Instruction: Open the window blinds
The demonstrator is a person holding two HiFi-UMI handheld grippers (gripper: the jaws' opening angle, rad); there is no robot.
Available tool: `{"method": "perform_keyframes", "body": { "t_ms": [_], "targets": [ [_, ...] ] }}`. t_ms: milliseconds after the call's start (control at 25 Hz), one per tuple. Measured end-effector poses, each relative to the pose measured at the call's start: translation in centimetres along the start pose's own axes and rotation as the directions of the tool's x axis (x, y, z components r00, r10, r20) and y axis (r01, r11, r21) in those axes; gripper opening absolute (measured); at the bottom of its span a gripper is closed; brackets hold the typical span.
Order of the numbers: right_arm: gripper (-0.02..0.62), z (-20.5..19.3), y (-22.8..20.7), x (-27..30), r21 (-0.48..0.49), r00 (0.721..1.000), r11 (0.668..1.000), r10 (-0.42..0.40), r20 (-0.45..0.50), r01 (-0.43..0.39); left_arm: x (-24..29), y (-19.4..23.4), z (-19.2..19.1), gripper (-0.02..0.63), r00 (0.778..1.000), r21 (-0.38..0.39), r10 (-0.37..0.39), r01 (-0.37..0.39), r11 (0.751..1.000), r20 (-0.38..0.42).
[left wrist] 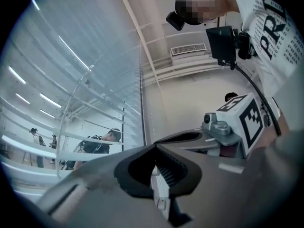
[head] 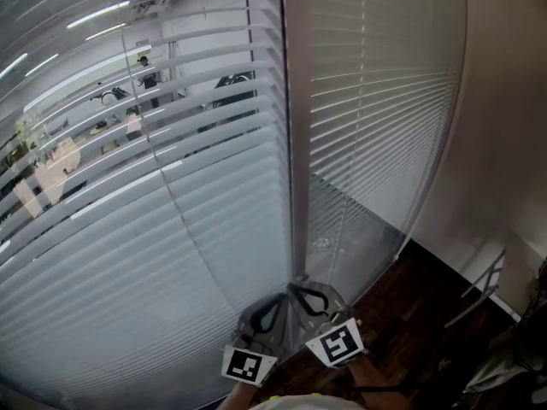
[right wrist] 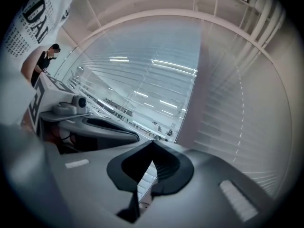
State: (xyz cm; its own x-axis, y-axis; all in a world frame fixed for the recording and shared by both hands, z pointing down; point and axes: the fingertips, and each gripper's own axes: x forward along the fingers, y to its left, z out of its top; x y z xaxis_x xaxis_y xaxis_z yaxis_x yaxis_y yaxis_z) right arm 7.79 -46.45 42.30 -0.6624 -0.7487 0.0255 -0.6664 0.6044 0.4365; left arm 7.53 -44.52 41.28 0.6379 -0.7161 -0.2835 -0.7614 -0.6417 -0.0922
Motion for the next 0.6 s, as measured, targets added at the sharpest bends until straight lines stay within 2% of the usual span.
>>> {"method": "perform_keyframes", "body": {
  "t_ms": [600],
  "targets": [
    [0.008,-0.02,-0.07,0.23,-0.004,1.000,1.000,0.000,0.002,0.000,0.02,0.12,-0.12,-0.008,1.000,-0.020,0.008,-0.008,1.000,-0.001]
  ]
}}
